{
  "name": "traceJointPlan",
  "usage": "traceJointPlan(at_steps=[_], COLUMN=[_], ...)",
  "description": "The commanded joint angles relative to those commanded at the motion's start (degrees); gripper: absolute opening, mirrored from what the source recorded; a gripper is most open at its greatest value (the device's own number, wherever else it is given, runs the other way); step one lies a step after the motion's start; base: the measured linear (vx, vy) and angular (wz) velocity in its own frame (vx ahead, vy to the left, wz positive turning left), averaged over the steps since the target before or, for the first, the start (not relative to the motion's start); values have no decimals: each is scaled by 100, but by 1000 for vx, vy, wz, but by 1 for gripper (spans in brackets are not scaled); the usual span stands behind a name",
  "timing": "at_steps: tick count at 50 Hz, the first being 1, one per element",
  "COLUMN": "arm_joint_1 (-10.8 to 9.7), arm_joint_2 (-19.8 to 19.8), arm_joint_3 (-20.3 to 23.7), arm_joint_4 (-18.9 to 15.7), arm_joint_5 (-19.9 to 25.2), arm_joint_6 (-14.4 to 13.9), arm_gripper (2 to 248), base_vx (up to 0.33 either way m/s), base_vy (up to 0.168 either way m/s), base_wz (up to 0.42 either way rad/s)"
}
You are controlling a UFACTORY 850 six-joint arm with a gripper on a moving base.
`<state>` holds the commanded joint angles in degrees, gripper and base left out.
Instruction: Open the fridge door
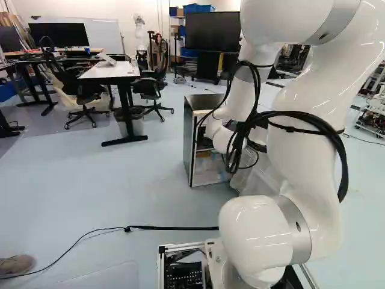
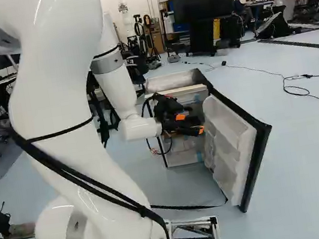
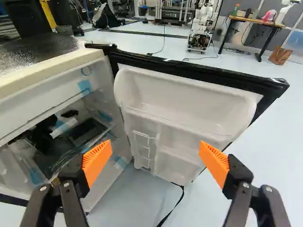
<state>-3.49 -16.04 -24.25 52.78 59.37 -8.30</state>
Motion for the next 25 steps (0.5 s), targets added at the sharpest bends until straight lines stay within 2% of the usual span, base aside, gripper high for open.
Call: traceJointPlan(at_steps=[25], arm_joint_1=[27], arm_joint_2=[246], arm_joint_3=[148], arm_joint_4=[-404], arm_joint_5=[-72], arm_joint_6=[64], arm_gripper=[247], base_vx=[0], base_vy=[0], base_wz=[0])
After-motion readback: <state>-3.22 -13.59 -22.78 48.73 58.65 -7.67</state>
